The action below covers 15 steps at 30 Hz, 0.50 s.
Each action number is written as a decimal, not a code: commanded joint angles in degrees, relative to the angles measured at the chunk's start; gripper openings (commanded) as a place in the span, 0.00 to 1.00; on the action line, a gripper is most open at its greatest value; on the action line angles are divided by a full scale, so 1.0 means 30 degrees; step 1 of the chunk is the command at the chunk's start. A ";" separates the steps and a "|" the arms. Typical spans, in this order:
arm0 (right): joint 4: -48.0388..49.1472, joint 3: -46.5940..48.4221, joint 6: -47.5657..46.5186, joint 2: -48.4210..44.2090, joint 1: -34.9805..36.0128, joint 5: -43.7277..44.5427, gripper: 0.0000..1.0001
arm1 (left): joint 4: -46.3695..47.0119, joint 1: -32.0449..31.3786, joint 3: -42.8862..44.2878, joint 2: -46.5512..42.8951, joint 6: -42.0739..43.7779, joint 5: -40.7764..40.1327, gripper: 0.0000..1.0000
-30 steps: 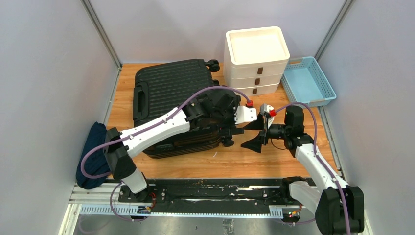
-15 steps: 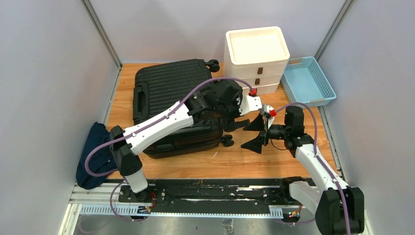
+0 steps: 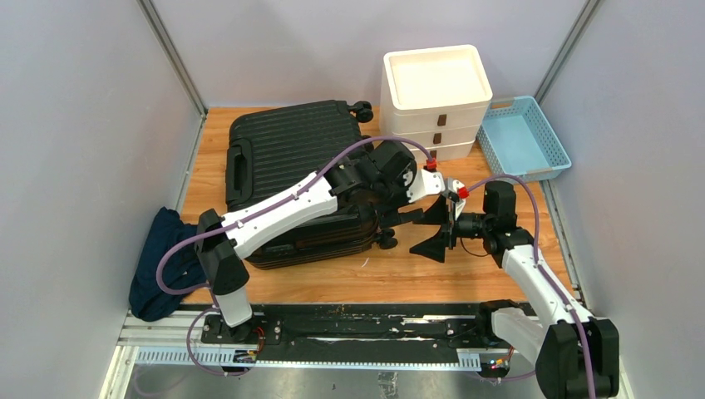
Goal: Open, take out, and arrange the luggage
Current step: Adjust the luggage at the center of the board.
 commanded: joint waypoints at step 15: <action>-0.0565 0.0416 -0.0748 0.0027 -0.0415 -0.0084 1.00 | -0.0260 -0.0090 -0.0105 0.0083 -0.0082 0.0049 0.55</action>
